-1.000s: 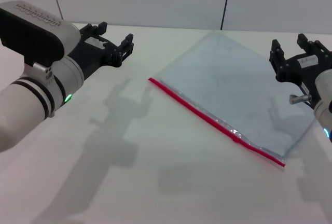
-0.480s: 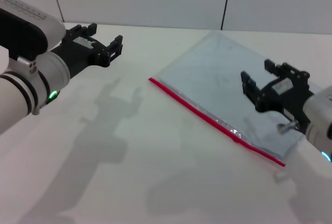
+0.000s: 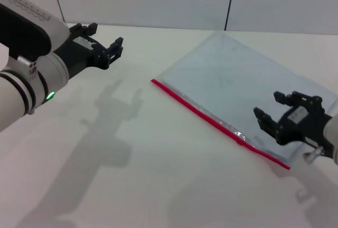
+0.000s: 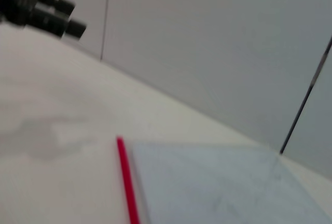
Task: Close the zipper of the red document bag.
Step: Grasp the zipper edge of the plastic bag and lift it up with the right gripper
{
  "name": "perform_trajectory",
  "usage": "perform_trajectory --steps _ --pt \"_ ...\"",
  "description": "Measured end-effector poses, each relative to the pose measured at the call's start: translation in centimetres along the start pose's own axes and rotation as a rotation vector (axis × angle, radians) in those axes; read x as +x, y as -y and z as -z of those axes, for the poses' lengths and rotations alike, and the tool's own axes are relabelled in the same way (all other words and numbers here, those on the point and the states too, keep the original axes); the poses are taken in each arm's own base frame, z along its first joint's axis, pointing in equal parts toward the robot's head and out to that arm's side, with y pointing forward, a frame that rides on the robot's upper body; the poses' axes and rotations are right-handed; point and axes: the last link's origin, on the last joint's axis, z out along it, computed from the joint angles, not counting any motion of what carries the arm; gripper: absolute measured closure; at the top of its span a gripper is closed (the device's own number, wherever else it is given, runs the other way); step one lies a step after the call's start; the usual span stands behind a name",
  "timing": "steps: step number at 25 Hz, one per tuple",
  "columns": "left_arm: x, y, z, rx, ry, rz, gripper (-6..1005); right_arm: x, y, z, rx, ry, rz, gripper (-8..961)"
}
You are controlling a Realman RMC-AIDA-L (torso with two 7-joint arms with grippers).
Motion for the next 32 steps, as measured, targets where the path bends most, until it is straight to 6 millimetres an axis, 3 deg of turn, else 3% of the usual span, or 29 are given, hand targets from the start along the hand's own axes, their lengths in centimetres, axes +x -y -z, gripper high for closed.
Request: perform_trajectory --steps 13,32 --pt "-0.8 0.9 0.4 0.029 0.018 0.011 372 1.3 0.2 2.2 -0.083 -0.173 0.163 288" --pt "-0.9 1.4 1.0 0.062 0.014 0.009 379 3.4 -0.3 1.2 -0.141 -0.286 0.195 261"
